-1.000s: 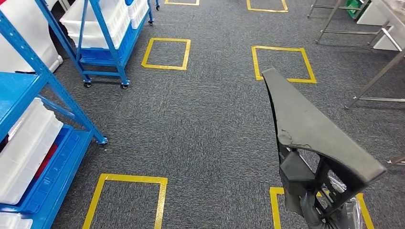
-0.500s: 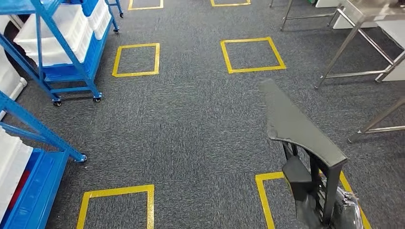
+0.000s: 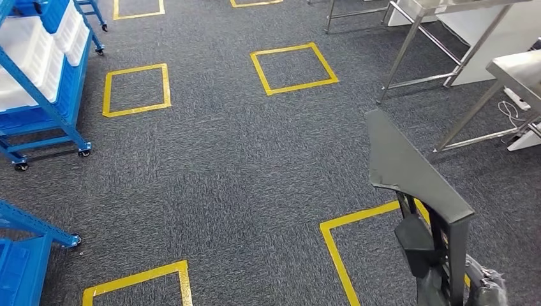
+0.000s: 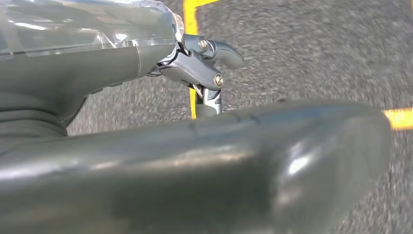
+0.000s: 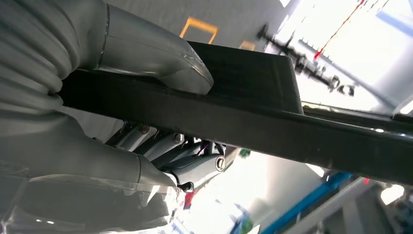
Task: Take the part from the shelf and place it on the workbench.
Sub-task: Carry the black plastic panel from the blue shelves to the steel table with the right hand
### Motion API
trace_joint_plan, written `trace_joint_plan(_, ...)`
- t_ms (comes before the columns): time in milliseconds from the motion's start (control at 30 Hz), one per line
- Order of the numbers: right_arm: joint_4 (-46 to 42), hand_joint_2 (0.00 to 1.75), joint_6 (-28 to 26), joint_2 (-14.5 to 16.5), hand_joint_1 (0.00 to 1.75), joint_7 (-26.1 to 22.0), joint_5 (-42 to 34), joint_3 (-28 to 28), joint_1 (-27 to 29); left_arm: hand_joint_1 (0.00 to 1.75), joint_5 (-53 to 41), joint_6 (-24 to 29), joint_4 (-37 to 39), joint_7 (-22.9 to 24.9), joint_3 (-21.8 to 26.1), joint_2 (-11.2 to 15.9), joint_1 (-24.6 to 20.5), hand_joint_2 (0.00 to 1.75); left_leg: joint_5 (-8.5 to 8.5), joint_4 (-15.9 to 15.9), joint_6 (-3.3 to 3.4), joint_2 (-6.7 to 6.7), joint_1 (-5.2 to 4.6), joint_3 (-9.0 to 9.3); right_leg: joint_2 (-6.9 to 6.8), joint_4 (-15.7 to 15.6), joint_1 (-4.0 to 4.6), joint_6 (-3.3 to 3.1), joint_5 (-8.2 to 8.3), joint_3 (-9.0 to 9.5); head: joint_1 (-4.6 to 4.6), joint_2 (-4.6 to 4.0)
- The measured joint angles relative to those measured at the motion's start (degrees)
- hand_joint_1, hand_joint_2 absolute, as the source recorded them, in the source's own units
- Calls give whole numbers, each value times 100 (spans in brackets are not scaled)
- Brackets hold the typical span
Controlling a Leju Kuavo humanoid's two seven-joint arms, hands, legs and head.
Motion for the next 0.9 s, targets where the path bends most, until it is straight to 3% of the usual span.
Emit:
trace_joint_plan(67, -68, 175, 29, 44, 175, -8, 12, -113, 67, 0, -43, -51, 0, -9, -1, 12, 9, 0, -17, -1, 14, 160, -14, 3, -150, 691, -16, 40, -283, -352, 0, 0)
trace_joint_plan(100, -96, 175, 43, 70, 175, -11, 22, -161, 118, 0, -61, -83, 0, -15, -2, 19, 8, 0, -31, 0, 12, 238, -18, 10, -174, 857, -23, 51, -299, -440, 0, 0)
trace_joint_plan(133, -130, 175, 58, 96, 175, -16, 35, -207, 174, 0, -78, -129, 0, -19, -3, 27, 5, 0, -47, 0, 7, 312, -20, 22, -194, 811, -26, 54, -210, -420, 0, 0)
trace_joint_plan(200, -223, 175, 88, 154, 175, -32, 64, -303, 274, 0, -93, -229, 1, -26, -7, 43, -5, 0, -88, 0, -19, 447, -24, 74, -344, 136, -9, 24, 163, -65, 0, 0)
trace_joint_plan(267, -314, 175, 107, 205, 175, -51, 78, -385, 325, 0, -93, -290, 2, -26, -8, 58, -12, 0, -138, 6, -72, 565, -49, 126, -572, -517, 57, -49, 387, 277, 0, 0)
trace_joint_plan(300, -350, 175, 111, 225, 175, -58, 80, -417, 342, 0, -93, -303, 2, -26, -8, 66, -19, 0, -159, 8, -100, 620, -60, 145, -630, -648, 87, -87, 403, 337, 0, 0)
trace_joint_plan(400, -425, 175, 119, 276, 175, -64, 83, -493, 409, 0, -93, -315, 2, -26, -11, 82, -59, 0, -195, -15, -171, 784, -70, 207, -473, -684, 110, -164, 394, 323, 0, 0)
trace_joint_plan(500, -444, 175, 123, 290, 175, -64, 84, -512, 428, 0, -93, -315, 2, -26, -13, 85, -74, 0, -207, -26, -194, 828, -76, 234, -417, -710, 102, -188, 405, 334, 0, 0)
trace_joint_plan(567, -453, 175, 125, 296, 175, -63, 86, -517, 439, 0, -93, -318, 2, -26, -14, 90, -75, 0, -229, -8, -211, 757, -66, 224, -397, -732, 69, -206, 420, 356, -1, 0)
trace_joint_plan(600, -463, 175, 128, 305, 175, -64, 88, -522, 445, 0, -93, -326, 2, -26, -14, 96, -76, 0, -263, 34, -224, 658, -58, 213, -375, -749, 50, -220, 430, 370, -1, -1)
trace_joint_plan(633, -475, 175, 146, 324, 175, -65, 105, -532, 441, 0, -88, -359, 3, -17, -15, 107, -75, 0, -397, 258, -237, 499, -44, 120, -330, -762, 35, -245, 438, 381, -1, -1)
trace_joint_plan(700, -504, 175, 238, 412, 175, -64, 184, -590, 432, 0, -41, -523, 22, 93, -5, 163, -79, 0, -726, 1124, -260, 217, -27, -305, -129, -765, 39, -284, 438, 394, -2, -2)
trace_joint_plan(733, -517, 175, 293, 463, 175, -62, 233, -627, 426, 0, 12, -620, 38, 173, 5, 197, -86, 0, -777, 1419, -266, 136, -21, -476, -8, -757, 42, -297, 434, 402, -2, -2)
trace_joint_plan(767, -530, 175, 337, 511, 175, -57, 274, -662, 430, 0, 86, -701, 55, 260, 28, 232, -101, 0, -656, 1414, -266, 104, -19, -520, 109, -747, 43, -293, 428, 411, -2, -1)
trace_joint_plan(833, -555, 175, 378, 580, 175, -48, 329, -705, 419, 0, 285, -806, 86, 379, 124, 294, -146, 0, -217, 676, -239, -85, -5, -248, 268, -714, 44, -266, 408, 418, -2, -1)
trace_joint_plan(900, -576, 175, 399, 636, 175, -16, 398, -733, 388, 0, 493, -918, 122, 459, 272, 358, -207, 0, -47, 186, -209, -317, 11, -72, 411, -669, 40, -215, 395, 377, -2, -1)
